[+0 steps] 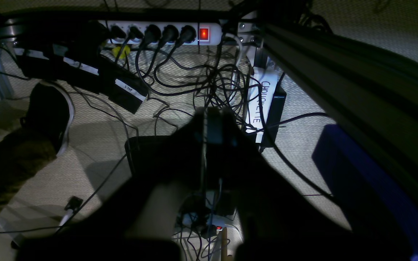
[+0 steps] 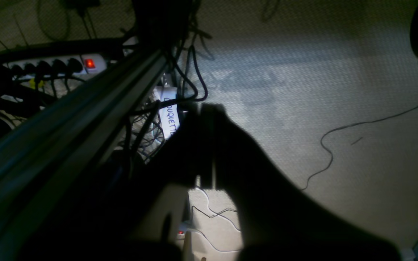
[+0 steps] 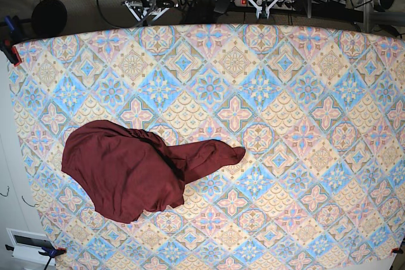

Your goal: Layout the t-shirt on the table in an organized manner, then fold the t-shirt properly

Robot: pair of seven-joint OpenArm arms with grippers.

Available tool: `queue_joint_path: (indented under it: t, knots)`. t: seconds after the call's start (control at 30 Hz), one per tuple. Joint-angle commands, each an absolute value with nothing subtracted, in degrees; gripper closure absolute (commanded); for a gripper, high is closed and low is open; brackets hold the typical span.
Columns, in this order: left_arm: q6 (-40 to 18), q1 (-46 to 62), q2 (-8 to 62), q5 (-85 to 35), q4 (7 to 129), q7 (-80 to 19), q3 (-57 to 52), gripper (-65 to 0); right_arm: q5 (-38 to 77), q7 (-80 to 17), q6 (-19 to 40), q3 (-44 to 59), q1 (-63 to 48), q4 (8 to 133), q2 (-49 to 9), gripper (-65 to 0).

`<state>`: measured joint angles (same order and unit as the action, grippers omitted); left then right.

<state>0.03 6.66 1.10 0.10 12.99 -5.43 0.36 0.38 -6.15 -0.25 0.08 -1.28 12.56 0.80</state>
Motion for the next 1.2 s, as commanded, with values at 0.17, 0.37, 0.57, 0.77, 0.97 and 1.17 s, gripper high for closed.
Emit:
queue_joint_path:
  t: [0.17,0.37,0.57,0.77,0.97,1.17]
  knots:
    - [0.2,6.8,1.3,0.6,13.3,-5.1,0.2,0.0,0.5,-5.6,-0.1,0.0,-1.1,12.9,-0.1,-0.2]
    - [0.2,6.9,1.3,0.6,13.3,-5.1,0.3,0.0,0.5,-5.6,-0.1,0.0,-1.1,12.9,-0.7,-0.2]
    - [0.2,6.8,2.5,0.7,13.3,-5.1,0.3,0.0,0.5,-5.6,-0.1,0.0,-2.2,13.2,-0.8,-0.2]
    - [0.2,8.7,4.3,0.7,14.5,-5.1,0.6,0.0,0.5,-5.6,-0.1,0.0,-4.3,13.3,-1.2,-0.2]
    - [0.2,17.4,7.8,0.0,28.0,-5.1,10.9,0.0,0.5,-5.3,-0.1,0.0,-7.6,14.7,-3.3,0.0]
    - [0.2,24.0,10.6,0.0,35.7,-5.1,13.1,0.0,0.5,-5.6,-0.1,0.0,-16.0,26.4,-5.6,0.0]
